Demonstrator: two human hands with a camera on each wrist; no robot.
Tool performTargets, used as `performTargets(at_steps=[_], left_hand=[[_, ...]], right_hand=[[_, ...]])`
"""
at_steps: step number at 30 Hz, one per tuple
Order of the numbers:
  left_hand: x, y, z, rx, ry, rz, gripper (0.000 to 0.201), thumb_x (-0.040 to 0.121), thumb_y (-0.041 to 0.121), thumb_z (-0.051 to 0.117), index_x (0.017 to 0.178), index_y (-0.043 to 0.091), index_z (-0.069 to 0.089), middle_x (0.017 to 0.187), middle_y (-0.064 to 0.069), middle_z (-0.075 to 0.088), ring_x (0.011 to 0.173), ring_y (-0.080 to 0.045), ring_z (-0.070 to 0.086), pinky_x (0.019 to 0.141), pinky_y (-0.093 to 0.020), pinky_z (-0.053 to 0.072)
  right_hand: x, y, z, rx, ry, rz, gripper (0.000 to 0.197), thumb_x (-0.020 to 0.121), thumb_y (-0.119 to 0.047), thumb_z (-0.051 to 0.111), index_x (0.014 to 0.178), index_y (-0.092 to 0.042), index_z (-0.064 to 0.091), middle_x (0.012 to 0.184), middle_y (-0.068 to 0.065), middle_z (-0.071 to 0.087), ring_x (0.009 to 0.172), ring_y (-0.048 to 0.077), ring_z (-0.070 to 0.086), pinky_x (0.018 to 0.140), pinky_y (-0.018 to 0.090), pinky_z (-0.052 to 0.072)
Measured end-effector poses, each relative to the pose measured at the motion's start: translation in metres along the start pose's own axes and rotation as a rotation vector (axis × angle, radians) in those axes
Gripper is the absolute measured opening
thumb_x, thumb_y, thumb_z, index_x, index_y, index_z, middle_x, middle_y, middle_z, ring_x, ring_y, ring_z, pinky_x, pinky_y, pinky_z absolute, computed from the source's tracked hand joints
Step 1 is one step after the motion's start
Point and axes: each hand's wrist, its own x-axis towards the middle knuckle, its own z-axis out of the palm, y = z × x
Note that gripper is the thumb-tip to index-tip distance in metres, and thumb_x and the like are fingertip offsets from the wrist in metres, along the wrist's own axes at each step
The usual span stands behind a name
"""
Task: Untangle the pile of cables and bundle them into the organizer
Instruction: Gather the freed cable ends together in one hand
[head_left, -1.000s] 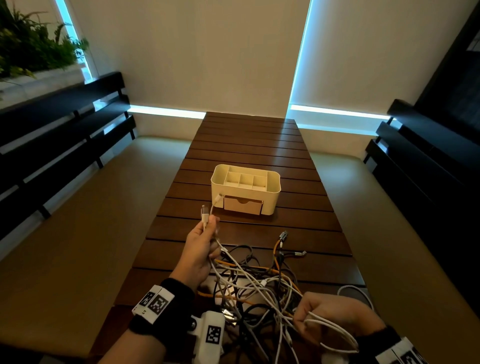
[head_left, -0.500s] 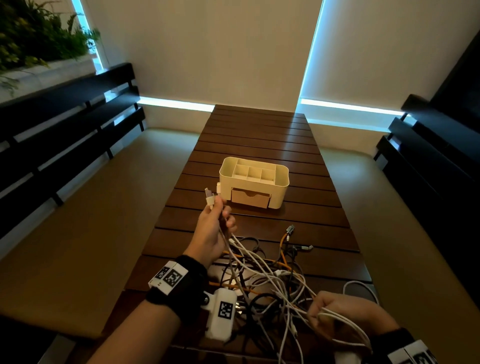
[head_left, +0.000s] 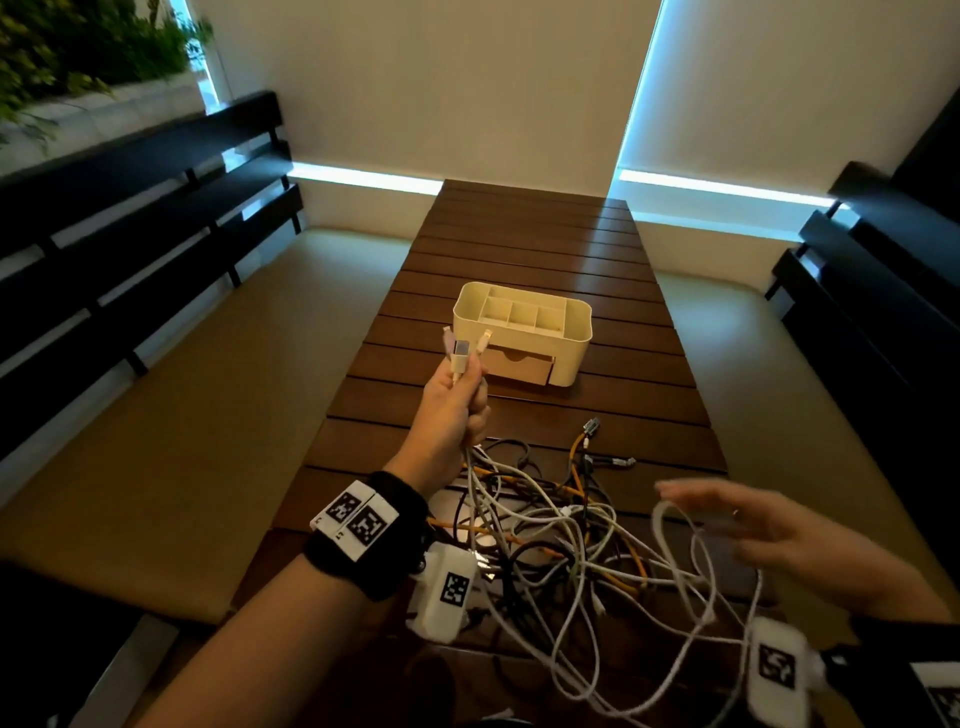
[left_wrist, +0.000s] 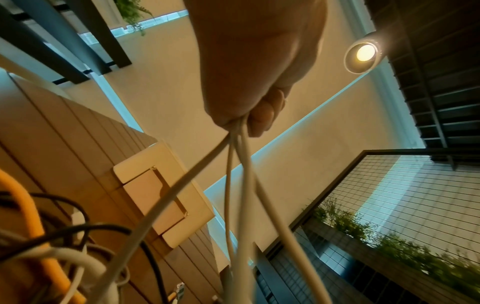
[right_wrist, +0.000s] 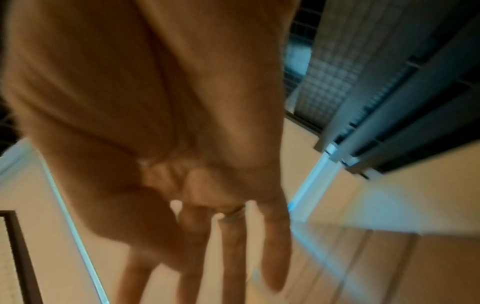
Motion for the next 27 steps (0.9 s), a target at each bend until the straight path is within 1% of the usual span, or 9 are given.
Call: performTargets(at_steps=[3,5,7,9,11,13,15,18,27], left_hand=[[-0.01,0.006,0.012,-0.002,-0.022,0.011,0.018,0.098,0.028,0.039,0.085,0.02,0.047,0.057,0.005,0.032,0.038,-0.003,0.023,0.036,-0.017,0.016],[-0.017,0.009,0.023,-0.014,-0.053,0.023,0.018,0.098,0.028,0.039,0.085,0.018,0.047,0.058,0.004,0.031,0.038,-0.003,0.024,0.036,-0.016,0.018],[-0.023,0.011,0.036,-0.037,-0.096,0.041,0.015,0.094,0.031,0.042,0.087,0.018,0.047,0.059,0.003,0.03,0.039,-0.003,0.025,0.037,-0.016,0.02],[-0.027,0.013,0.048,-0.089,-0.143,0.063,0.015,0.088,0.034,0.046,0.088,0.019,0.048,0.058,0.003,0.029,0.04,-0.004,0.024,0.037,-0.018,0.018],[-0.031,0.017,0.056,-0.139,-0.172,0.068,0.016,0.089,0.035,0.045,0.084,0.02,0.048,0.054,0.006,0.03,0.038,-0.003,0.023,0.038,-0.02,0.014],[-0.033,0.026,0.055,-0.183,-0.151,0.054,0.02,0.092,0.035,0.042,0.08,0.02,0.046,0.051,0.008,0.032,0.037,-0.002,0.023,0.038,-0.02,0.014],[-0.031,0.041,0.045,-0.233,-0.079,0.089,0.023,0.097,0.034,0.038,0.081,0.02,0.047,0.05,0.007,0.034,0.037,-0.002,0.025,0.036,-0.018,0.017],[-0.026,0.063,0.027,-0.261,0.025,0.185,0.028,0.101,0.033,0.031,0.08,0.02,0.044,0.046,0.008,0.03,0.034,-0.001,0.021,0.034,-0.017,0.015],[-0.009,0.096,-0.005,-0.358,0.27,0.329,0.03,0.101,0.036,0.031,0.076,0.023,0.041,0.044,0.008,0.028,0.037,-0.002,0.018,0.037,-0.016,0.015]], right_hand=[[0.005,-0.014,0.0,-0.21,0.432,-0.018,0.054,0.084,0.018,0.041,0.105,-0.028,0.063,0.119,-0.013,0.057,0.122,0.01,0.049,0.094,0.019,0.039],[0.013,-0.036,0.013,-0.167,0.577,-0.113,0.033,0.091,0.001,0.048,0.108,-0.026,0.059,0.114,-0.008,0.062,0.111,0.008,0.056,0.089,0.02,0.044],[0.027,-0.065,0.04,-0.108,0.44,-0.178,0.028,0.09,-0.021,0.054,0.118,-0.028,0.053,0.114,-0.015,0.061,0.103,-0.002,0.057,0.08,0.013,0.049],[0.048,-0.081,0.073,-0.053,0.221,-0.185,0.053,0.08,-0.039,0.063,0.129,-0.029,0.045,0.12,-0.018,0.058,0.106,-0.003,0.057,0.084,0.016,0.05],[0.071,-0.083,0.097,-0.066,0.19,-0.233,0.05,0.075,-0.033,0.074,0.119,-0.025,0.052,0.11,-0.009,0.064,0.097,0.004,0.062,0.083,0.026,0.052],[0.082,-0.077,0.104,-0.127,0.255,-0.238,0.023,0.076,-0.016,0.073,0.092,-0.024,0.058,0.083,-0.003,0.065,0.074,0.011,0.061,0.072,0.036,0.052],[0.079,-0.068,0.099,-0.236,0.123,-0.114,0.02,0.079,-0.012,0.069,0.077,-0.027,0.056,0.072,-0.006,0.06,0.065,0.007,0.059,0.064,0.027,0.052],[0.06,-0.048,0.085,-0.254,-0.009,0.045,0.015,0.087,-0.015,0.059,0.075,-0.024,0.06,0.067,-0.008,0.059,0.056,0.001,0.056,0.057,0.016,0.046],[0.026,-0.016,0.032,-0.431,0.01,0.251,0.016,0.081,-0.016,0.065,0.068,-0.024,0.067,0.061,-0.003,0.063,0.055,0.008,0.058,0.057,0.019,0.046]])
